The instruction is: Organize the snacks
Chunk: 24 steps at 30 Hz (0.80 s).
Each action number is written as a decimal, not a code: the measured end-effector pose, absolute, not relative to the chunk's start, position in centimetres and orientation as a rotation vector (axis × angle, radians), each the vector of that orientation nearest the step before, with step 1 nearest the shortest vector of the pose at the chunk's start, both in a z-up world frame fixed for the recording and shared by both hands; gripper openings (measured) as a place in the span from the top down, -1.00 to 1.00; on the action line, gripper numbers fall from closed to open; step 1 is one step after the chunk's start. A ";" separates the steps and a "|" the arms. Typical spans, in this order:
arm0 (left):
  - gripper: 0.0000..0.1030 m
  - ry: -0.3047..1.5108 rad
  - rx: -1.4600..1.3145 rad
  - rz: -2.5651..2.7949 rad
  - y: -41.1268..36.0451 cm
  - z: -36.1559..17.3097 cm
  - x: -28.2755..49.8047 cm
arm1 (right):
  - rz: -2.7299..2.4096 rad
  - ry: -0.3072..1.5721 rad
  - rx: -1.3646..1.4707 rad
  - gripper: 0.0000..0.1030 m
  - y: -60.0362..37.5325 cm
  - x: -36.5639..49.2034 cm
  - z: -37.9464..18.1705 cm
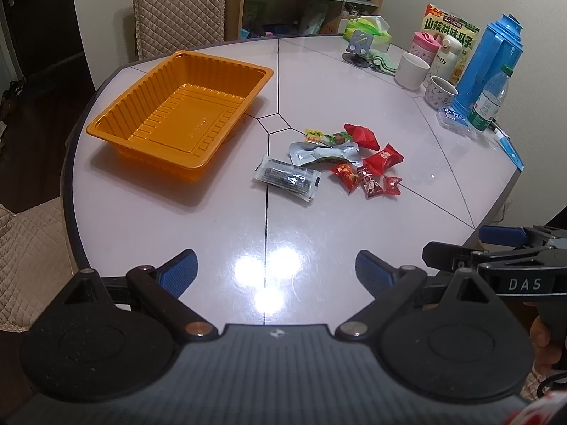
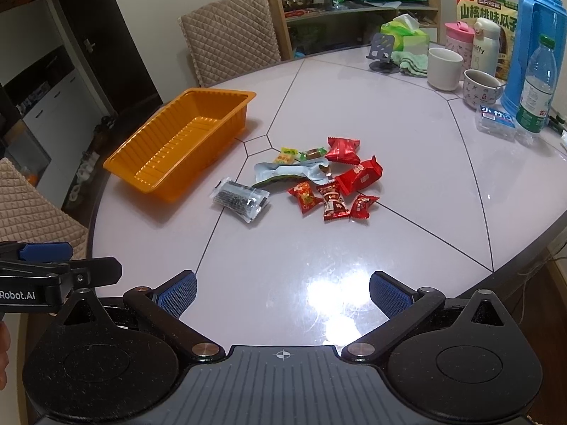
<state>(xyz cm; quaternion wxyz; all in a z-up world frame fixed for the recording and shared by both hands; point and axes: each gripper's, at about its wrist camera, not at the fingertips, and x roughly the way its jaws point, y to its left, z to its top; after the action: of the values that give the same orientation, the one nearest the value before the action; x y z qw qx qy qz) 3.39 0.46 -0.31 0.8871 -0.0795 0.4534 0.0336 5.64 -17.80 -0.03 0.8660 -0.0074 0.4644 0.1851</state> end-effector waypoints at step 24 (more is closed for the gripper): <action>-0.85 0.988 -0.185 0.085 0.6 -1.9 6.8 | 0.385 0.977 -0.008 -1.00 -19.0 9.1 -1.6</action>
<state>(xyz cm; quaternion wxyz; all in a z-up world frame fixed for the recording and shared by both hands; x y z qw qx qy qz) 6.77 0.58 -1.92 0.8756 -0.0885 0.4732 0.0405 9.10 -19.00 -1.61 0.8654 -0.0036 0.4662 0.1837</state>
